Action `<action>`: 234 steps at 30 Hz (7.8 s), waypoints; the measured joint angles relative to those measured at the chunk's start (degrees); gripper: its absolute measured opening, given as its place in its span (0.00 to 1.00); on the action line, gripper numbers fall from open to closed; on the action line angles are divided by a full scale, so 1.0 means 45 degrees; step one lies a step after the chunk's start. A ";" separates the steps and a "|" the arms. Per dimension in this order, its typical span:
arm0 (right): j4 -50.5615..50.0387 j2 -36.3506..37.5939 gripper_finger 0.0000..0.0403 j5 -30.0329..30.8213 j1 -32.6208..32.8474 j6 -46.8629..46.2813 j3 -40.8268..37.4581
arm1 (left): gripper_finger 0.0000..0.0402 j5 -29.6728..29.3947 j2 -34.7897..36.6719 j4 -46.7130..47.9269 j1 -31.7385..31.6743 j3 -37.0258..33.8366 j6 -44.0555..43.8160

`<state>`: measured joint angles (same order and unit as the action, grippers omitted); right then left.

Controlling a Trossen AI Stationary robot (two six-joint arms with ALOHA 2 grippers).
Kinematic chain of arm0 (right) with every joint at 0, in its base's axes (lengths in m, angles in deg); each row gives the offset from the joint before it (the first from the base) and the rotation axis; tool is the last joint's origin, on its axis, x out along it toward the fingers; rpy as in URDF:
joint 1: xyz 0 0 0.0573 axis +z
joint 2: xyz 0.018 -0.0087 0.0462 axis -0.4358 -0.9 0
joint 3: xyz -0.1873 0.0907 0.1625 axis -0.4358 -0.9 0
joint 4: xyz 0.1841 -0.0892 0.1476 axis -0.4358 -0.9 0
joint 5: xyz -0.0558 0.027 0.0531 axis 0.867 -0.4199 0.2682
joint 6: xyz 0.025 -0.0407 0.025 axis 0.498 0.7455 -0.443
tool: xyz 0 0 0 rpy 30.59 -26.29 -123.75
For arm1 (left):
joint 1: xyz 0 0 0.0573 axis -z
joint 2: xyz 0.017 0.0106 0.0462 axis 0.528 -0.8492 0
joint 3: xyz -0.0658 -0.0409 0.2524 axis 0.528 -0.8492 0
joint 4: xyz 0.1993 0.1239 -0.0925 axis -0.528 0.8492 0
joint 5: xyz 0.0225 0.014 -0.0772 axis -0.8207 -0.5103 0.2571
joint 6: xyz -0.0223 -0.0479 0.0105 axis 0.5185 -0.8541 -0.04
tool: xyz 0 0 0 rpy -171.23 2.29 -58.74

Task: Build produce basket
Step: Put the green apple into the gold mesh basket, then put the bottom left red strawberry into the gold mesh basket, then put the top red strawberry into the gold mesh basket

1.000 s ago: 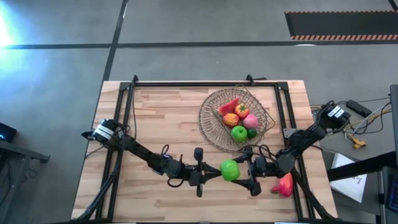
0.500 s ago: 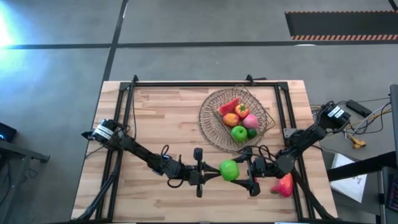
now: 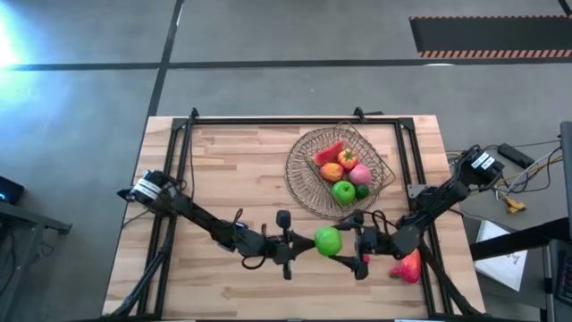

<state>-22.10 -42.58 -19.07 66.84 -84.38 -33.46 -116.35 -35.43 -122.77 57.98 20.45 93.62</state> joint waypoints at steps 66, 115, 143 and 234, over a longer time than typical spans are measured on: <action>-1.6852 0.2636 0.95 0.6351 0.3832 -1.2334 0.1913 | 0.25 0.7366 -0.3834 1.6730 -1.0040 1.2388 -0.6530; -2.4626 -0.2327 0.88 -0.5665 0.0268 -1.3663 0.7407 | 0.25 0.0925 0.5767 0.0810 -0.1681 -0.6737 -0.3657; -2.4886 -0.0710 0.03 -0.3228 -0.0289 -1.1839 0.8232 | 0.25 0.0973 0.5758 0.0793 -0.1695 -0.6735 -0.3689; -2.7393 0.3587 0.31 -0.4710 -0.5238 -0.8621 0.8142 | 0.25 0.0983 0.5753 0.0776 -0.1700 -0.6728 -0.3995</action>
<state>-145.37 -26.44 -40.26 43.27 -123.18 3.18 -111.92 -9.55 -119.27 50.33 -9.83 75.64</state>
